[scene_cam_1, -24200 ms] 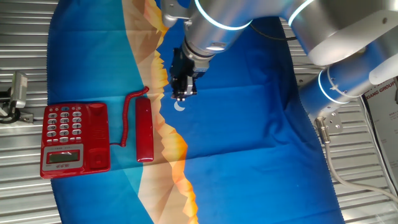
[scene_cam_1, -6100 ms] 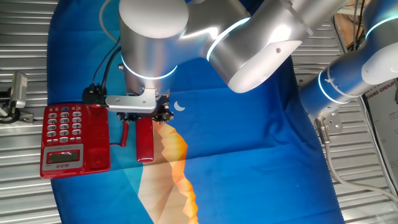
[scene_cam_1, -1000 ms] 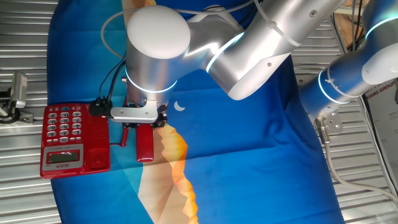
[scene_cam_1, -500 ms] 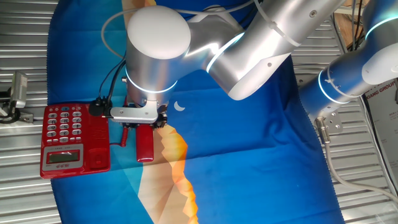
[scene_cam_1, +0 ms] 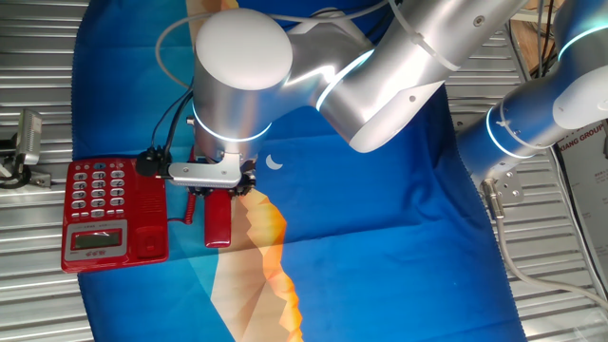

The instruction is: Place the handset of the telephone on the corresponding phone cradle

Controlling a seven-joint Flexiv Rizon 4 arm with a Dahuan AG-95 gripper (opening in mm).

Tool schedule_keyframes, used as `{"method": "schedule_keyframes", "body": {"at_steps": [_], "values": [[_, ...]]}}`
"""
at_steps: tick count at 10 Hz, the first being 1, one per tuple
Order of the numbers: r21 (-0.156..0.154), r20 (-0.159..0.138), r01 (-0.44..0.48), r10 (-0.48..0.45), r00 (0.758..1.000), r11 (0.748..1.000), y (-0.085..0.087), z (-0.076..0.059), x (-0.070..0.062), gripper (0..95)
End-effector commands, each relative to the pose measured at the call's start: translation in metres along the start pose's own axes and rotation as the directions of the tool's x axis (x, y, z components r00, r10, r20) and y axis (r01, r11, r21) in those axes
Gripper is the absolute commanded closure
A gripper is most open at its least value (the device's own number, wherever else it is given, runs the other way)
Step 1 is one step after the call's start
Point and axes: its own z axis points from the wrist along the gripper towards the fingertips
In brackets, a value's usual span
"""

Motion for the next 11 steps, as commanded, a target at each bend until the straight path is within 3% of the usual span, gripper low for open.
{"method": "schedule_keyframes", "body": {"at_steps": [1, 11], "values": [[0.000, -0.001, -0.010, 0.010, 1.000, 1.000, -0.0003, 0.0000, 0.0000, 95.0], [0.000, -0.001, -0.010, 0.010, 1.000, 1.000, -0.0003, 0.0000, 0.0000, 95.0]]}}
